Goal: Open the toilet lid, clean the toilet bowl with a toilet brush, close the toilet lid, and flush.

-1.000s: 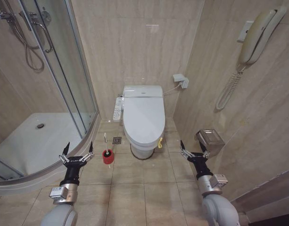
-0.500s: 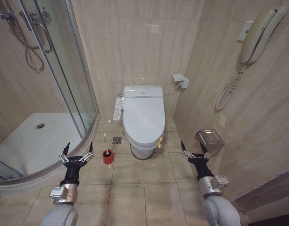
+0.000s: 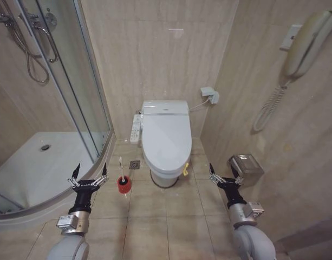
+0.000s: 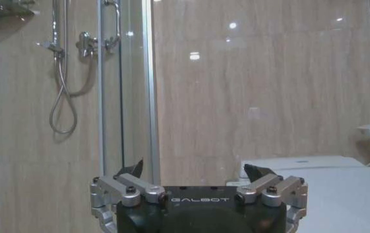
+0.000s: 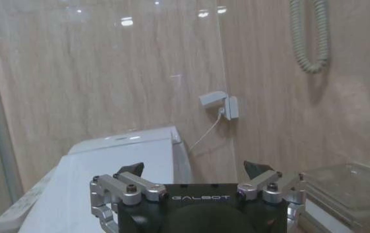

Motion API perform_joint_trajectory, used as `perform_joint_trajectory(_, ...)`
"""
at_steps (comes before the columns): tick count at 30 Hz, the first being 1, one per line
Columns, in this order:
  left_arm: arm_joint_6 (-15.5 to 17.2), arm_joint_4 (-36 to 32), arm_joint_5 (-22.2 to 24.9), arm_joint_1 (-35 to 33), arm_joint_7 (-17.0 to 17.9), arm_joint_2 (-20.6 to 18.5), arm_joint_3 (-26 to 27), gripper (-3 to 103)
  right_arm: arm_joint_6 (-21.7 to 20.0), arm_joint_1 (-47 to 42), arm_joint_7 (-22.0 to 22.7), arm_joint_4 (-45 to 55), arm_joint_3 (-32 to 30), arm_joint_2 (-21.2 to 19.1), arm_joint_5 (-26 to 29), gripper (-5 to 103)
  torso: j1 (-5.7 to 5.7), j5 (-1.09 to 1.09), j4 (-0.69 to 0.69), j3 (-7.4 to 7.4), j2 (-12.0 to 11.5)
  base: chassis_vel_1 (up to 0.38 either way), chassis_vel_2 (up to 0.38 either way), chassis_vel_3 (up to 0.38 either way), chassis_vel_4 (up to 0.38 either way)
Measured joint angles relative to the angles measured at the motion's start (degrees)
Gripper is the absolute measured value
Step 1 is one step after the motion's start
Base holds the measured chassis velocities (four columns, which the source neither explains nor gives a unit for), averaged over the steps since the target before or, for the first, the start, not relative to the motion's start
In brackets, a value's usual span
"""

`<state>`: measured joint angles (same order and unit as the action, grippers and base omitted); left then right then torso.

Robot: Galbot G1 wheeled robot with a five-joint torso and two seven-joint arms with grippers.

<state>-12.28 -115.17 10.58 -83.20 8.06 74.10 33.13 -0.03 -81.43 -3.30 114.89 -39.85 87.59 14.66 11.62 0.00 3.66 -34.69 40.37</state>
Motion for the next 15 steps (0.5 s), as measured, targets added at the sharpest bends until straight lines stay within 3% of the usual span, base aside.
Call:
perform_joint_trajectory(9,0.0,0.0,0.0,0.0,0.0,0.0,0.0,100,1.28,0.48,0.78,-0.9,-0.8,-0.09,-0.36,100,0.03,0.01,-0.03,-0.01,-0.01,-0.239,0.23,0.246,-0.229)
perform_joint_trajectory(12,0.0,0.0,0.0,0.05,-0.01,0.0,0.0,100,2.18,0.6,0.91,-1.23,-1.07,-0.19,-0.59,100,0.06,-0.02,0.03,-0.02,-0.02,-0.224,0.259,0.222,-0.191)
perform_joint_trajectory(15,0.0,0.0,0.0,0.05,0.0,0.0,0.0,100,2.56,0.67,0.83,-1.48,-1.28,-0.28,-0.86,100,0.06,0.01,-0.01,-0.02,-0.02,-0.136,0.12,0.06,-0.091)
